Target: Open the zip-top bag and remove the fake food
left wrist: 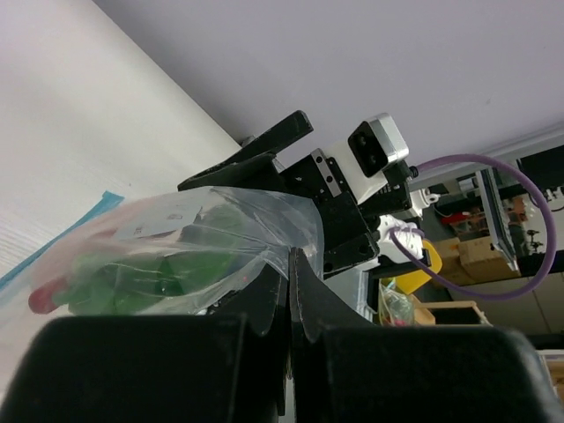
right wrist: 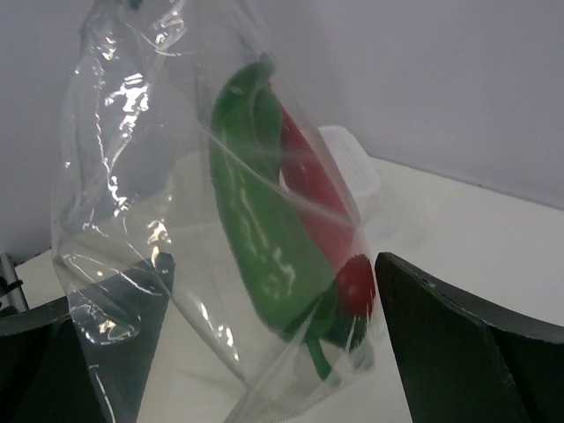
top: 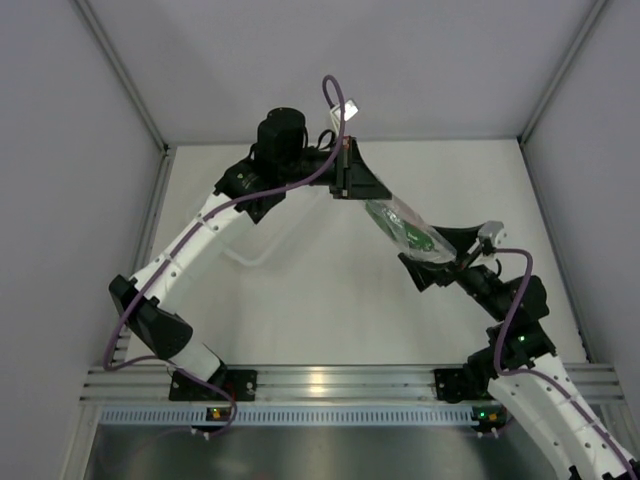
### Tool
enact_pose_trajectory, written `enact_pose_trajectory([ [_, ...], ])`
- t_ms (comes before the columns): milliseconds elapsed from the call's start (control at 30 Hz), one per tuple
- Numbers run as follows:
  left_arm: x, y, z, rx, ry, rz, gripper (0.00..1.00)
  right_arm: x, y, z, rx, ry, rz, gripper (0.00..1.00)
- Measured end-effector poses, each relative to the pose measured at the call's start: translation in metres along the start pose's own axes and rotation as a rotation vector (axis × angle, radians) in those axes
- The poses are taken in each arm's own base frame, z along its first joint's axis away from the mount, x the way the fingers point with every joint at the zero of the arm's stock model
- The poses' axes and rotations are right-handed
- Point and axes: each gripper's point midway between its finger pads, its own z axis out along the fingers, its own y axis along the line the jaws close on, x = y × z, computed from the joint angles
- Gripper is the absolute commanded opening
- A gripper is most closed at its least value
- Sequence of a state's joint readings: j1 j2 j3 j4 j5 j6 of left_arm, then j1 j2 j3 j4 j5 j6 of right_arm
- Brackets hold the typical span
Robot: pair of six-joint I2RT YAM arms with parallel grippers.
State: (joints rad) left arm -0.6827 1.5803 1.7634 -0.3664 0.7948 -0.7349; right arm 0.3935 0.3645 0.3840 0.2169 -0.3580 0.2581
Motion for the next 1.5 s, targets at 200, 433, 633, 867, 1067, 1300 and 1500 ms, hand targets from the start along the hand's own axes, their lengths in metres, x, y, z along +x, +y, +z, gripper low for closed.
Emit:
enact_pose_trajectory([
  [200, 0.003, -0.003, 0.0, 0.012, 0.014, -0.049, 0.0, -0.019, 0.017, 0.014, -0.107, -0.084, -0.085, 0.88],
  [433, 0.004, -0.001, 0.0, 0.01, 0.019, -0.064, 0.0, -0.007, 0.031, 0.028, -0.184, -0.056, -0.105, 0.39],
  [633, -0.002, 0.019, -0.004, -0.038, -0.008, -0.078, 0.11, -0.008, 0.044, 0.026, -0.231, -0.061, -0.09, 0.16],
  [867, -0.008, 0.05, -0.013, -0.102, -0.038, -0.073, 0.26, -0.009, 0.054, 0.028, -0.266, -0.05, 0.02, 0.0],
  [1067, -0.012, 0.067, -0.02, -0.139, -0.06, -0.047, 0.9, -0.013, 0.059, 0.029, -0.279, -0.057, 0.105, 0.0],
  [1300, -0.032, 0.104, -0.059, -0.304, -0.197, -0.026, 0.98, -0.027, 0.054, 0.029, -0.229, -0.094, 0.185, 0.0],
  [1500, -0.023, 0.107, -0.097, -0.409, -0.337, 0.041, 0.98, -0.057, 0.048, 0.027, -0.165, -0.185, 0.244, 0.0],
])
